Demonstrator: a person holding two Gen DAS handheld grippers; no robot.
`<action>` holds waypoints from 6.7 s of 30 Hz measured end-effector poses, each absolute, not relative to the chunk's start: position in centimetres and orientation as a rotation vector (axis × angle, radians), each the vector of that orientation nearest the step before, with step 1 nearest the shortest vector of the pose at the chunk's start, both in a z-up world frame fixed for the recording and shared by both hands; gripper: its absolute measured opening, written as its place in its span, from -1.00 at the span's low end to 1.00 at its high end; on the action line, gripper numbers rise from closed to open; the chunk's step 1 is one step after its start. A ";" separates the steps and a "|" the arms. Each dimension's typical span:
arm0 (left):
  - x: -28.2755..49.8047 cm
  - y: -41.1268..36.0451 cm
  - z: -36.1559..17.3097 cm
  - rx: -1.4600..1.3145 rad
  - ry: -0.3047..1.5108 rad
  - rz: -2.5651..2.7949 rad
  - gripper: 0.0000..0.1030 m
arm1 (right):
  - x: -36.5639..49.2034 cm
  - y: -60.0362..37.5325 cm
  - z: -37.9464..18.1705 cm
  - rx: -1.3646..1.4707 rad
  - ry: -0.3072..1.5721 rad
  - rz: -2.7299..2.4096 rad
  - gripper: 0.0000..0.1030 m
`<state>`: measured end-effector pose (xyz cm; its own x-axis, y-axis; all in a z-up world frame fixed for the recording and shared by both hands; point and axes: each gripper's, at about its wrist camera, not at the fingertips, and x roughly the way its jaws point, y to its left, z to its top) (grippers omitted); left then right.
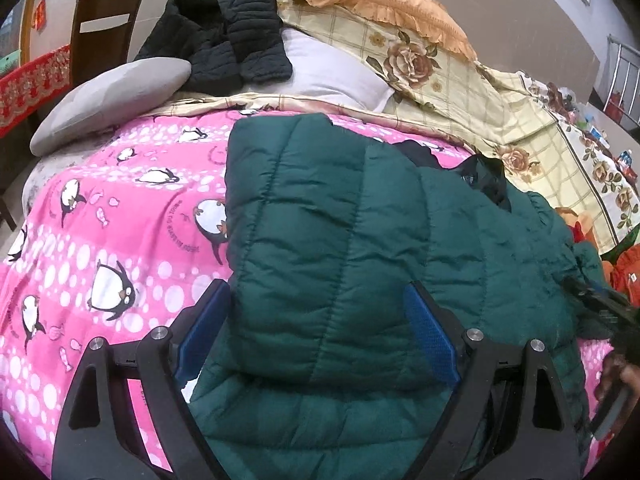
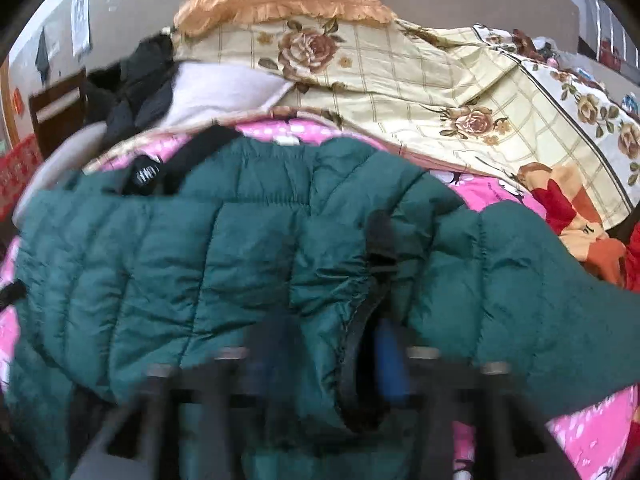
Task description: Fold large clothes
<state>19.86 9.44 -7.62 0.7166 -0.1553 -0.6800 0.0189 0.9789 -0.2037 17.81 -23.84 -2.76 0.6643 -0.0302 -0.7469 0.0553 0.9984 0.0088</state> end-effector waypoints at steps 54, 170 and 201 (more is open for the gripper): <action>15.8 4.0 -5.4 -0.130 0.738 -0.239 0.71 | 8.7 -34.4 -1.5 0.266 0.907 -0.129 0.31; 15.5 9.5 -4.3 -0.198 0.713 -0.142 0.71 | 8.5 -42.4 9.3 0.359 0.486 -0.051 -0.60; 15.5 9.9 -5.3 -0.229 0.751 -0.185 0.71 | 17.3 -26.6 -2.0 -0.291 0.763 -0.125 0.67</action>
<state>15.49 9.95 -5.30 0.7168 -0.2472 -0.6521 0.0843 0.9589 -0.2708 17.30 -26.65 -2.01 0.7175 -0.2164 -0.6620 0.0066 0.9526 -0.3042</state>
